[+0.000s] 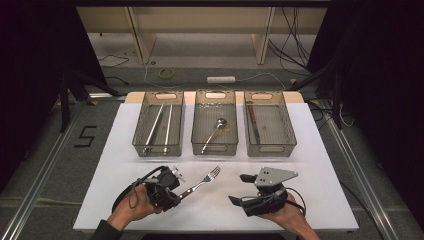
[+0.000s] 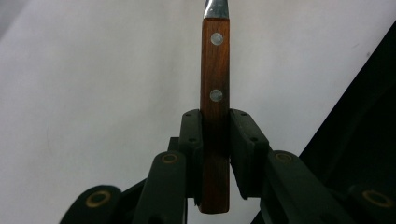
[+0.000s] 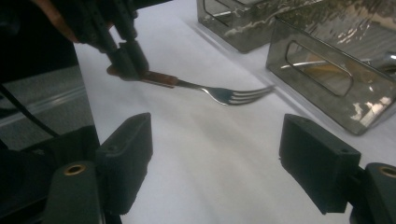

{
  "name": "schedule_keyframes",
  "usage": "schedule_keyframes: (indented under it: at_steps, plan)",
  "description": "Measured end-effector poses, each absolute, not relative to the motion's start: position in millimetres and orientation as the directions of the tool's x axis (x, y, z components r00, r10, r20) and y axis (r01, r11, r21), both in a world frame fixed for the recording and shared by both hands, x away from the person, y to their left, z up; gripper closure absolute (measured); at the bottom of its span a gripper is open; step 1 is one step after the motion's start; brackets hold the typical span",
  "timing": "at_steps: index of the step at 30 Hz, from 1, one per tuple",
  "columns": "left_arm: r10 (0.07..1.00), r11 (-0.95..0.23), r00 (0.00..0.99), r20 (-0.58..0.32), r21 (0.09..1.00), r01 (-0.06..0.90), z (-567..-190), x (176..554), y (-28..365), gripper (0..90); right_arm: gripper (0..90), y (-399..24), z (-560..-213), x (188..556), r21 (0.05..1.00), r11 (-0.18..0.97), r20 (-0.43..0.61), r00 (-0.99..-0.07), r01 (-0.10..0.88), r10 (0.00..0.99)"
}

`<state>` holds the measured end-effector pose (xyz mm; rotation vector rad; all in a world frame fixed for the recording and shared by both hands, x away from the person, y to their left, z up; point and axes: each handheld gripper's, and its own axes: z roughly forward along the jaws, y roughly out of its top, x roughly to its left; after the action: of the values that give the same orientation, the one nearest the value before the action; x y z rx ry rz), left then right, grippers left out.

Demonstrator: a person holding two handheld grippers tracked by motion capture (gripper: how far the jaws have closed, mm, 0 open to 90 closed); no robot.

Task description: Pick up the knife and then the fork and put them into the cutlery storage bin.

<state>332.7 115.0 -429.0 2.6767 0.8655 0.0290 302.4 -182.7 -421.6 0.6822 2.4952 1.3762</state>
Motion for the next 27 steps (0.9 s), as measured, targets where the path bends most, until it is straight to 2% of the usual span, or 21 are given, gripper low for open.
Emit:
schedule_keyframes:
  at_steps: [14, 27]
  plan:
    - [0.513, -0.803, 0.853, -0.089, 0.299, 0.515, -419.1, 340.0, 85.7, 75.4, 27.0, -153.9, -427.6, 292.7, 0.813, 0.545, -0.058, -0.902, 0.206, 0.428]
    - [0.461, -0.833, 0.88, -0.115, 0.286, 0.474, -416.2, 340.6, 63.2, 75.4, 31.0, -127.9, -438.8, 286.8, 0.744, 0.667, -0.259, -0.901, 0.044, 0.349]
